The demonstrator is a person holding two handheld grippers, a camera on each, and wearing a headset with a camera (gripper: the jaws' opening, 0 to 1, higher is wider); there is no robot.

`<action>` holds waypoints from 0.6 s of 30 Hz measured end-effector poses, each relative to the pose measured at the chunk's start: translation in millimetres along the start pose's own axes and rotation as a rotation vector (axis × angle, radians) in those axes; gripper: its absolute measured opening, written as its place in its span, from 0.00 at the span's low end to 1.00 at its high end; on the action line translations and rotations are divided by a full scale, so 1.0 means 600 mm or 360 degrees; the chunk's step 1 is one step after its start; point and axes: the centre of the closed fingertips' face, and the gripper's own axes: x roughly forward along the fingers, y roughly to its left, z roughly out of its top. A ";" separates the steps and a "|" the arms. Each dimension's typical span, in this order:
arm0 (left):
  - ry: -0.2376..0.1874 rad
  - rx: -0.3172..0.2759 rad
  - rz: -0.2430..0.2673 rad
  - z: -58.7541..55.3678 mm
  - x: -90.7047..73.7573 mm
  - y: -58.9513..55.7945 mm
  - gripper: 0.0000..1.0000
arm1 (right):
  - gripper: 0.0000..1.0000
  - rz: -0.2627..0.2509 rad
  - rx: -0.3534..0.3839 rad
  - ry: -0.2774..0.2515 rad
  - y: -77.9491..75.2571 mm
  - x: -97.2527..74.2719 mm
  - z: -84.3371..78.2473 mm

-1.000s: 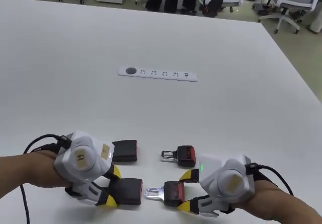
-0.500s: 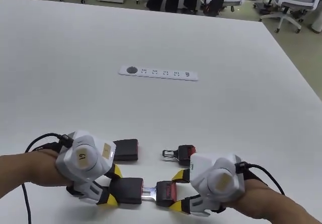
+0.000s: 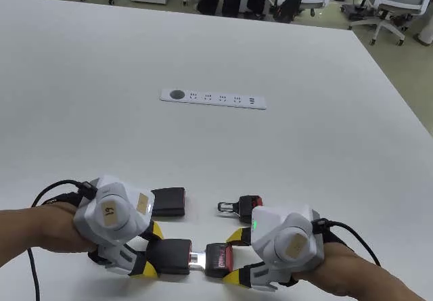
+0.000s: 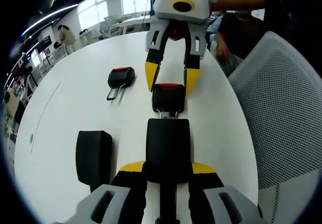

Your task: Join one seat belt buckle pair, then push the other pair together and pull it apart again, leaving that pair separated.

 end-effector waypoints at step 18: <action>-0.0001 0.0012 -0.0008 0.001 0.000 0.001 0.32 | 0.28 0.0010 0.0093 -0.0001 -0.002 0.010 0.007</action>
